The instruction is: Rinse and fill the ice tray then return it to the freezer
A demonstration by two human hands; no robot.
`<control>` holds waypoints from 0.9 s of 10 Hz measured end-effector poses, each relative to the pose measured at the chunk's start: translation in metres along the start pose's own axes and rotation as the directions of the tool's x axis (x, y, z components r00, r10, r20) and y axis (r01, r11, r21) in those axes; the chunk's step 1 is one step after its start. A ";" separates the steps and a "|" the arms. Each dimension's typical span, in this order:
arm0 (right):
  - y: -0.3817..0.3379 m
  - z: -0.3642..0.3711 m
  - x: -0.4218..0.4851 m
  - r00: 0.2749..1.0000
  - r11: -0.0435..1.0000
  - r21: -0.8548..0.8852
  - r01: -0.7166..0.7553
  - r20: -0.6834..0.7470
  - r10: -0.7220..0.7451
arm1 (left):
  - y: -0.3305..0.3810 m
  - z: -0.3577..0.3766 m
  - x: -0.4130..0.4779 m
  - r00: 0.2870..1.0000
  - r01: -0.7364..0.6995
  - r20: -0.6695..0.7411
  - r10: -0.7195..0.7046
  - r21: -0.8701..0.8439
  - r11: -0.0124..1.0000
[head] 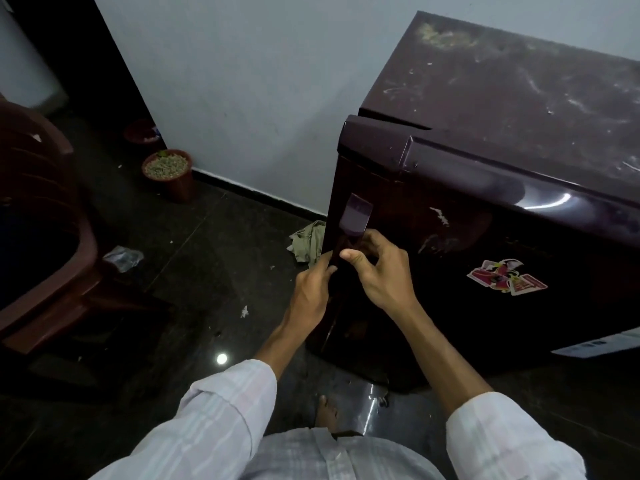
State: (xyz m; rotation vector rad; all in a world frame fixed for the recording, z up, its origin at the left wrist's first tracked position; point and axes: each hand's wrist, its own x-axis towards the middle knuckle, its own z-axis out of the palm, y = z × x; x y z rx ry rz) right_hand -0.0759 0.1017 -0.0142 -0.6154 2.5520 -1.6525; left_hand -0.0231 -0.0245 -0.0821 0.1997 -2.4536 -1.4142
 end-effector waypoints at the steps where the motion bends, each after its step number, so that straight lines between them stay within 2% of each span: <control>1: 0.003 0.000 0.001 1.000 1.000 0.021 -0.001 0.006 0.001 | -0.001 0.002 0.000 1.000 -0.018 -0.017 0.017 -0.019 1.000; 3: 0.002 0.006 -0.005 0.998 0.999 0.032 -0.010 -0.060 0.012 | -0.002 0.002 -0.002 1.000 -0.011 0.002 0.011 -0.030 0.999; 5: -0.004 0.024 -0.024 0.972 1.000 -0.030 -0.006 -0.233 -0.002 | -0.003 -0.009 -0.001 0.992 -0.071 0.108 0.069 0.016 0.997; 6: -0.002 0.036 -0.044 0.955 0.994 -0.108 -0.023 -0.295 -0.010 | -0.009 -0.013 -0.009 0.981 -0.142 0.153 0.121 0.137 0.980; 7: 0.004 0.044 -0.073 0.944 0.923 -0.376 -0.084 -0.326 -0.047 | -0.004 -0.021 -0.025 0.979 -0.183 0.137 0.149 0.285 0.941; 8: 0.006 0.047 -0.101 0.941 0.792 -0.601 -0.105 -0.317 -0.116 | 0.000 -0.028 -0.041 0.957 -0.289 0.139 0.255 0.380 0.879; 9: 0.003 0.045 -0.112 0.957 0.657 -0.735 -0.167 -0.282 -0.073 | 0.002 -0.032 -0.046 0.914 -0.406 0.214 0.346 0.478 0.779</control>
